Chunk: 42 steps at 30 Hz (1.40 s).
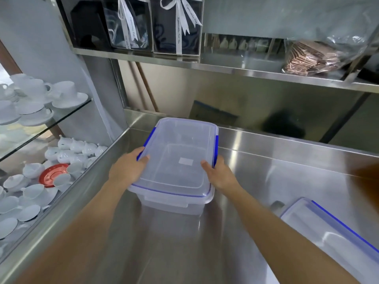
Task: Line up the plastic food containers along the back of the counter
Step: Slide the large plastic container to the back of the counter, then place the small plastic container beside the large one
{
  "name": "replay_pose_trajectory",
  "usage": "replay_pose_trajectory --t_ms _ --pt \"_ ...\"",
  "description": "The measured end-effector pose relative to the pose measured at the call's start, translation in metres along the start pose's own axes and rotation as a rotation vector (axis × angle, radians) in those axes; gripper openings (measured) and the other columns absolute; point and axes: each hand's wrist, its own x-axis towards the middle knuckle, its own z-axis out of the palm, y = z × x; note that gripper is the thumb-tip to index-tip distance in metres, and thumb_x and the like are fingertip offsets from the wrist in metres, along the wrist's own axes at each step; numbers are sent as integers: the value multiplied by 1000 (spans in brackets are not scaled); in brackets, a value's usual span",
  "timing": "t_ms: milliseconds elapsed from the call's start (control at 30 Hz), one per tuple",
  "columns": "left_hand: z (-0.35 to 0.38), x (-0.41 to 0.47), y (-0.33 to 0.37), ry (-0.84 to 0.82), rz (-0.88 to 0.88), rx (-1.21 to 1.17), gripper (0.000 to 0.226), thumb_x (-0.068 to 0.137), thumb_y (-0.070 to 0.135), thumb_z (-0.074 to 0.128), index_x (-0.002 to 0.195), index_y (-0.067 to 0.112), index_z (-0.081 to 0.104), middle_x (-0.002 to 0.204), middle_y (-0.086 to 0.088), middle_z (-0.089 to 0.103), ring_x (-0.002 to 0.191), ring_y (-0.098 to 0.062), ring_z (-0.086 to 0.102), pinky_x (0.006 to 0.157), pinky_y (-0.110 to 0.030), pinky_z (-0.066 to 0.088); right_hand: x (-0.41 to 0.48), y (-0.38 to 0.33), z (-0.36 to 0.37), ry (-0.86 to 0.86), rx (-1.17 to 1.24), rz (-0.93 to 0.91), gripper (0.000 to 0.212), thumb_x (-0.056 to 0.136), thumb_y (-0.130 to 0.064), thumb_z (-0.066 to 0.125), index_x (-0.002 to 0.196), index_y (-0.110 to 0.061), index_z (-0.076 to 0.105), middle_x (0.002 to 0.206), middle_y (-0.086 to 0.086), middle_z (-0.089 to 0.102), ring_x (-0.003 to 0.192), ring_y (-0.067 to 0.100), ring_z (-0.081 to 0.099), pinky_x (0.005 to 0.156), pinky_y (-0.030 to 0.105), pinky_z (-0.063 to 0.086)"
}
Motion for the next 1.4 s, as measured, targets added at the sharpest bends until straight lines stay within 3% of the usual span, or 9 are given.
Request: replay_pose_trajectory --t_ms 100,200,433,600,767,867,967,1167,1400 --pt "-3 -22 36 210 148 389 53 90 37 46 140 19 42 133 -20 50 124 -38 42 102 -44 30 -10 -2 -27 -13 -148 -48 59 88 -54 45 135 -18 37 140 9 44 117 30 54 99 44 46" --pt "11 -65 82 206 346 206 63 88 39 53 144 18 35 143 -18 42 132 -36 34 107 -45 24 -25 11 -64 -1 -270 -94 70 86 -51 51 144 -21 26 150 8 33 130 28 45 105 43 42" --pt "113 -196 150 -482 470 160 104 82 70 38 143 21 -30 160 -5 -22 148 -20 -15 118 -38 -5 -86 80 -143 95 -509 -51 75 86 -54 49 147 -30 13 156 7 24 139 32 31 114 54 23" --pt "172 -227 167 -775 124 -3 120 70 84 36 145 15 -26 162 -10 8 147 -30 16 120 -43 15 -119 145 -177 188 -592 82 83 82 -66 42 147 -36 1 159 4 17 143 30 22 113 50 16" --pt "202 -241 173 -837 56 -146 119 45 91 43 137 14 39 113 -8 68 96 -25 68 86 -36 53 -134 182 -190 202 -597 290 88 79 -71 39 148 -32 0 157 7 23 140 33 28 112 54 20" --pt "200 -248 179 -837 -6 -138 95 59 77 55 126 11 39 92 -12 70 75 -22 70 70 -32 57 -134 194 -193 170 -535 344 84 81 -69 39 147 -29 5 151 10 35 132 35 40 107 56 30" --pt "206 -249 179 -774 -4 -248 75 68 62 60 119 10 46 88 -13 72 81 -27 72 81 -41 59 -131 198 -193 168 -545 321 77 81 -68 40 141 -26 19 141 12 45 122 34 49 100 54 42" --pt "210 -236 184 -499 30 -508 45 83 30 64 117 6 45 112 -7 61 101 -26 61 86 -33 47 -123 192 -191 192 -506 272 54 88 -53 44 124 -13 38 118 18 59 99 36 59 82 43 50" --pt "190 -208 179 -703 -80 -541 87 80 51 60 149 33 12 150 4 38 127 -23 48 100 -42 43 -121 187 -164 247 -66 257 57 84 -48 55 127 -17 32 107 6 55 98 32 62 78 48 58"
